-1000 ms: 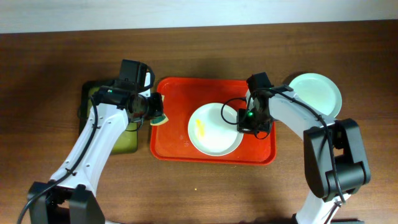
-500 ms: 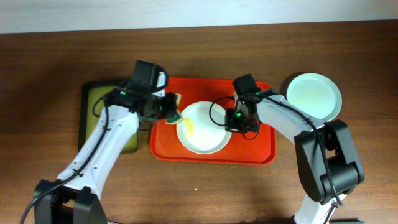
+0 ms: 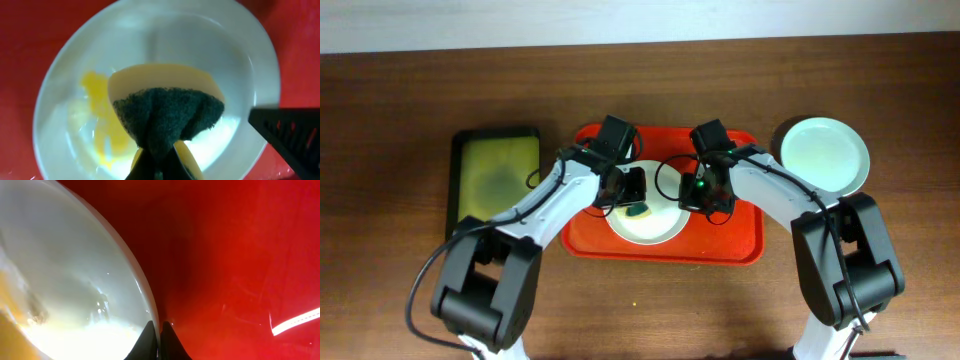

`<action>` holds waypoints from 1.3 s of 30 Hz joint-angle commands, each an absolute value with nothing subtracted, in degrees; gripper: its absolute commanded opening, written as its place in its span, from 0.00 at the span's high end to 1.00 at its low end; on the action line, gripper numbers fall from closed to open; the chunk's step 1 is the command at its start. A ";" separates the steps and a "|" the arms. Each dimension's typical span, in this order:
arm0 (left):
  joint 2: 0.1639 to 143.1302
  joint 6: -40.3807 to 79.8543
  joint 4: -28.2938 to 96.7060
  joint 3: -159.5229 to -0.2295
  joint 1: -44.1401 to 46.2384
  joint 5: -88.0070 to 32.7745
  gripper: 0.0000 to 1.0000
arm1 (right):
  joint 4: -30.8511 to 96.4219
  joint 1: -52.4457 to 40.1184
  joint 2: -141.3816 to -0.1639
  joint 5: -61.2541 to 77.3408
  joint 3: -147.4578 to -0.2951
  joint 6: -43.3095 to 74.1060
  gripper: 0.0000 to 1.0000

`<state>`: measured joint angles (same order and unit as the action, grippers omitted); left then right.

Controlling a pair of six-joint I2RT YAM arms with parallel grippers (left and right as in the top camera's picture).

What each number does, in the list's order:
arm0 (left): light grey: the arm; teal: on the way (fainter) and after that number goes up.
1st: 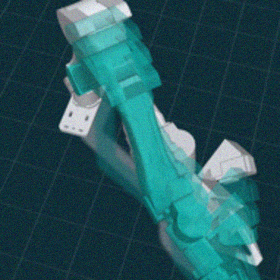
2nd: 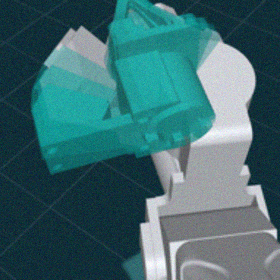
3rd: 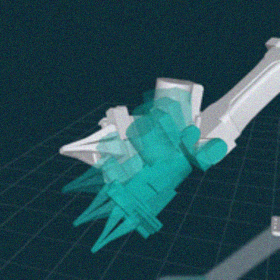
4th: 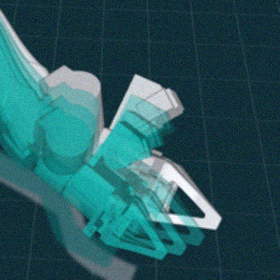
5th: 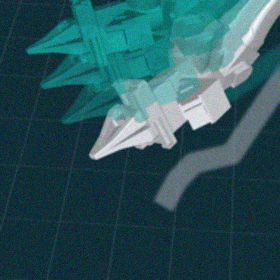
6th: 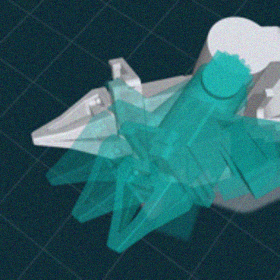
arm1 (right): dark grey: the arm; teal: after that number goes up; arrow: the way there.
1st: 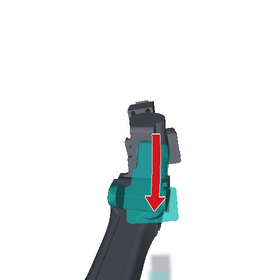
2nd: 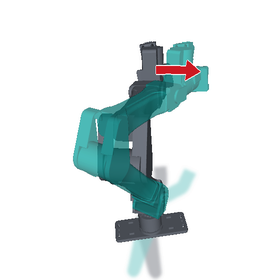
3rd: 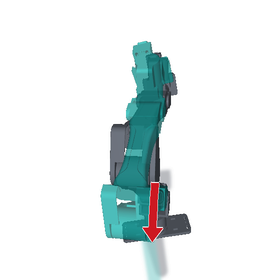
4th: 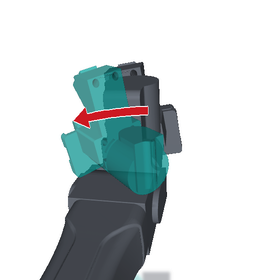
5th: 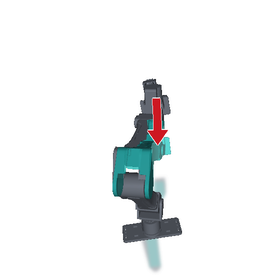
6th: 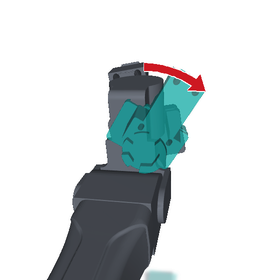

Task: Clean dirty plates on tray and stack at the side
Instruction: 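Scrub the white plate with the sponge in the left gripper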

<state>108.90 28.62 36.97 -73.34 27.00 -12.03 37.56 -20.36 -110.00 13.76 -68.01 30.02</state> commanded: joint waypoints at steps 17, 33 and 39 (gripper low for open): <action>112.79 29.71 44.66 -79.83 27.83 14.02 1.00 | 37.69 -20.67 -110.10 9.80 -67.40 30.68 0.96; 119.28 29.98 37.36 -79.92 31.57 -0.27 1.00 | 38.11 -20.67 -110.10 9.80 -67.40 30.68 0.96; 118.63 29.98 43.33 -79.99 29.21 16.93 1.00 | 38.09 -20.67 -110.10 9.61 -67.40 30.50 0.96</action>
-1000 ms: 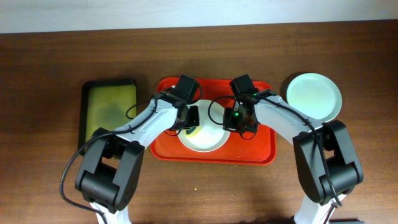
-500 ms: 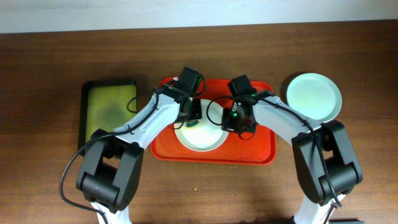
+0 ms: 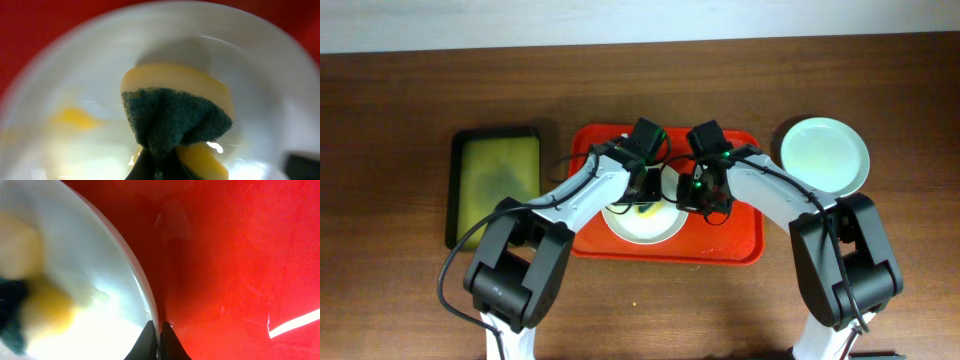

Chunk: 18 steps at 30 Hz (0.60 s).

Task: Clean dirty plates on tray and stack at the side
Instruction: 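Scrub the white plate with the sponge in the left gripper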

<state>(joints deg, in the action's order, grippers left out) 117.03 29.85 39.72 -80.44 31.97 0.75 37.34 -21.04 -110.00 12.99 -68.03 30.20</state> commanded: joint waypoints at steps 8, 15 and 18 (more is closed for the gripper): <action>111.37 29.98 46.78 -79.99 28.40 24.16 1.00 | 37.89 -20.67 -110.10 9.58 -67.40 30.50 0.96; 109.10 29.98 44.45 -79.59 30.00 -8.84 1.00 | 37.87 -20.67 -110.10 9.61 -67.40 30.50 0.96; 110.48 30.00 44.47 -78.52 32.34 -8.82 1.00 | 37.91 -20.67 -110.10 9.61 -67.40 30.50 0.96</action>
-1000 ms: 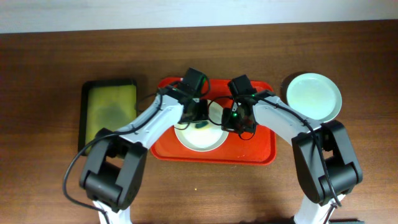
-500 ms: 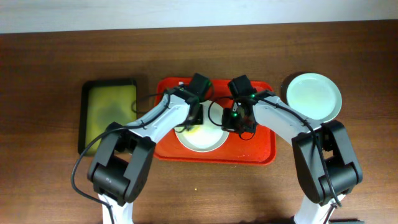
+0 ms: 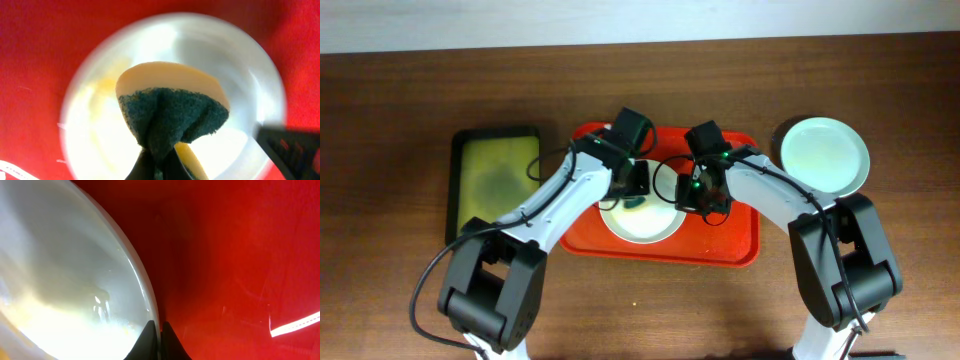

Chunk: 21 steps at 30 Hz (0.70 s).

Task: Clean dirty plates on tray and stack at the side
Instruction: 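Scrub the white plate with the sponge in the left gripper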

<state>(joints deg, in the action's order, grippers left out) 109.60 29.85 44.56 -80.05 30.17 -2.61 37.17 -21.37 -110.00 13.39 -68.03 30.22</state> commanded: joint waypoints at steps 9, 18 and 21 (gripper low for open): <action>114.45 30.00 44.64 -75.50 33.04 1.02 1.00 | 38.09 -20.67 -110.10 9.58 -67.40 30.50 0.96; 114.15 29.98 50.22 -76.86 29.98 28.38 1.00 | 38.09 -20.67 -110.10 9.58 -67.40 30.50 0.96; 112.86 30.00 50.26 -79.42 29.82 28.23 1.00 | 38.09 -20.67 -110.10 9.58 -67.40 30.48 0.96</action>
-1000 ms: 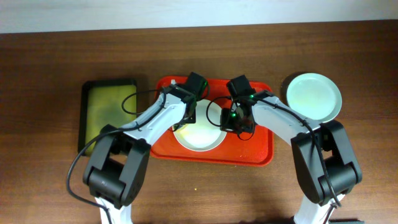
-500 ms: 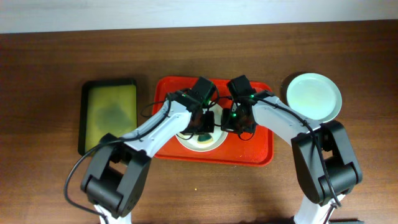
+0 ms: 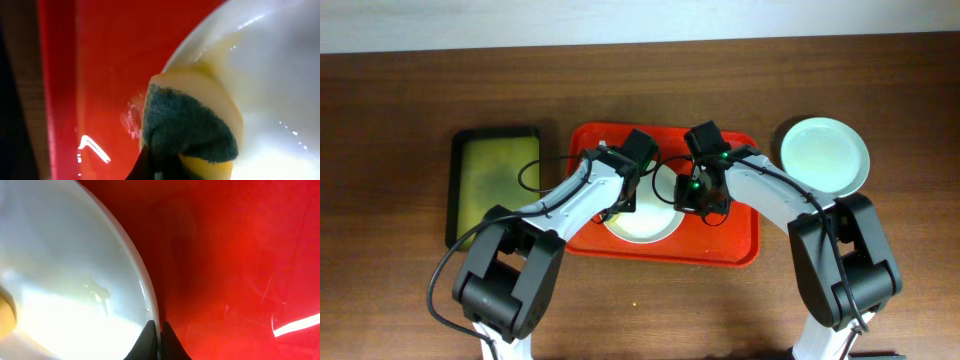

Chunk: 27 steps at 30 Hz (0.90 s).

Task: Clean dirty plates on tray and stack at the side
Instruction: 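Scrub the white plate with the sponge in the left gripper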

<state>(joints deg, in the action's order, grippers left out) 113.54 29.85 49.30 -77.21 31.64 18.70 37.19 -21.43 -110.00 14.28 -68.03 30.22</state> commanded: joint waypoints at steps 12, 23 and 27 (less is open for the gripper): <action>116.42 29.98 39.22 -80.44 30.72 -2.81 1.00 | 38.09 -20.67 -110.10 9.15 -67.40 30.48 0.96; 117.16 30.00 50.26 -80.86 28.91 27.35 1.00 | 38.28 -20.67 -110.10 9.15 -67.40 30.30 0.96; 113.32 30.61 51.33 -80.90 28.53 26.79 1.00 | 38.35 -20.67 -110.08 9.19 -67.40 30.30 0.96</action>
